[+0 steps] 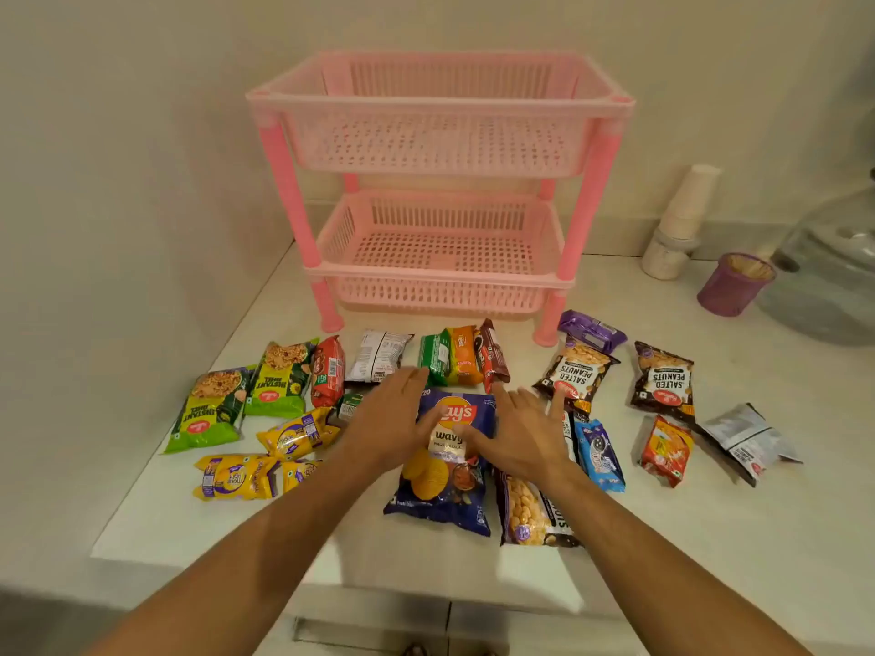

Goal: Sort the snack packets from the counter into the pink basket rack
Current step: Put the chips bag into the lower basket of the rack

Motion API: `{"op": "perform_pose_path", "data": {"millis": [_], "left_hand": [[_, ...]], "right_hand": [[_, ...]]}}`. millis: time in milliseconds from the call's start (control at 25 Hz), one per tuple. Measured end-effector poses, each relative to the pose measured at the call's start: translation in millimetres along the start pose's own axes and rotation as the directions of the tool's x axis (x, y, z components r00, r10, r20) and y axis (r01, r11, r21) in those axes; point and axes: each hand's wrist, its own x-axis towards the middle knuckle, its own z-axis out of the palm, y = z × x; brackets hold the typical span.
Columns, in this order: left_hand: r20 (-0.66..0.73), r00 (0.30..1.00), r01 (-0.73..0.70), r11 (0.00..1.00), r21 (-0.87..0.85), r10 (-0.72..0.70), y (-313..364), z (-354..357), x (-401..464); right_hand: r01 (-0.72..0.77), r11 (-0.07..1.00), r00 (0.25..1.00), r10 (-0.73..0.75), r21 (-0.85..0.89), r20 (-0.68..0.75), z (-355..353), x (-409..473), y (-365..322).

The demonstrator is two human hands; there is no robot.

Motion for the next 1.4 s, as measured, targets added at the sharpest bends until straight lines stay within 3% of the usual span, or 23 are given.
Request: {"op": "perform_pose_path", "data": {"millis": [160, 320, 440, 560, 680, 800, 880, 1000, 1200, 1400], "left_hand": [[0.189, 0.97, 0.182, 0.974, -0.136, -0.155, 23, 18, -6], [0.281, 0.912, 0.369, 0.897, -0.243, -0.299, 26, 28, -1], [0.292, 0.884, 0.463, 0.776, -0.429, -0.366, 25, 30, 2], [0.221, 0.887, 0.452, 0.666, -0.593, -0.405, 27, 26, 2], [0.127, 0.908, 0.361, 0.589, -0.723, -0.399, 28, 21, 1], [0.068, 0.909, 0.311, 0.56, -0.768, -0.412, 30, 10, 3], [0.025, 0.905, 0.279, 0.548, -0.789, -0.425, 29, 1, 7], [-0.036, 0.903, 0.212, 0.516, -0.83, -0.428, 29, -15, 15], [-0.056, 0.902, 0.179, 0.489, -0.854, -0.428, 21, -38, 29], [-0.175, 0.824, 0.188, 0.552, -0.813, -0.539, -15, -61, 51]], "right_hand": [[0.038, 0.999, 0.999, -0.038, -0.014, 0.001, 3, -4, -5], [0.062, 0.997, 0.998, -0.063, 0.048, 0.025, 11, -2, -4], [0.057, 0.976, 0.996, -0.07, 0.208, 0.055, 12, -1, -3], [0.087, 0.934, 0.994, -0.104, 0.347, 0.03, 12, -1, -4], [0.118, 0.788, 0.992, -0.12, 0.604, -0.037, 8, -5, -3], [0.144, 0.496, 0.989, -0.082, 0.856, -0.119, 0, -9, -5], [0.084, 0.334, 0.996, -0.018, 0.939, -0.083, -6, -8, -7], [-0.004, 0.247, 0.996, -0.081, 0.969, 0.025, -13, 0, -9], [-0.025, 0.127, 0.993, -0.11, 0.992, 0.039, -28, 24, -14], [-0.021, 0.055, 0.996, -0.091, 0.998, 0.025, -48, 63, -21]]}}
